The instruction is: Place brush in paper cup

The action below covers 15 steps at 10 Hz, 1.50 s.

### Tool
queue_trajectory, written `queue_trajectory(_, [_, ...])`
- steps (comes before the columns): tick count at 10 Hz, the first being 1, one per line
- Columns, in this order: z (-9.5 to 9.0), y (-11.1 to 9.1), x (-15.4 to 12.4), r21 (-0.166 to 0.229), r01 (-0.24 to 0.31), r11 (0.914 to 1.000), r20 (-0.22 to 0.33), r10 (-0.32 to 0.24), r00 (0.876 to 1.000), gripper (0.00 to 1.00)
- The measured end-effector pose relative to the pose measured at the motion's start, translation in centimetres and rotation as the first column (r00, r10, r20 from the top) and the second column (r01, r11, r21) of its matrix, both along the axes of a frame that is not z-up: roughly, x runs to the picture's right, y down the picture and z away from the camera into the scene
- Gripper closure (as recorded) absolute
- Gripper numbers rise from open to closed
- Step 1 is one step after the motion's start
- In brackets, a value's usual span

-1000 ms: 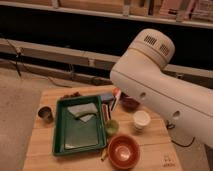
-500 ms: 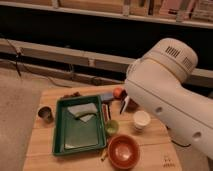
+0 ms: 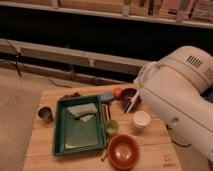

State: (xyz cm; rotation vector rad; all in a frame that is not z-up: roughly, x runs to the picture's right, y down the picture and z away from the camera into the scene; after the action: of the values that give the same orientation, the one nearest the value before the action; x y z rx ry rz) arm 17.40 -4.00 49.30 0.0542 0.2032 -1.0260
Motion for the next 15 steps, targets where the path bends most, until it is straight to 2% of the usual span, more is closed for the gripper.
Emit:
queue_trajectory(8, [-1.7, 1.1, 3.2, 0.068, -0.095, 0.9931, -0.03, 0.098, 0.995, 1.0])
queue_trajectory(15, [-1.3, 1.6, 6.2, 0.073, -0.159, 0.9845, -0.018, 0.161, 0.987, 1.0])
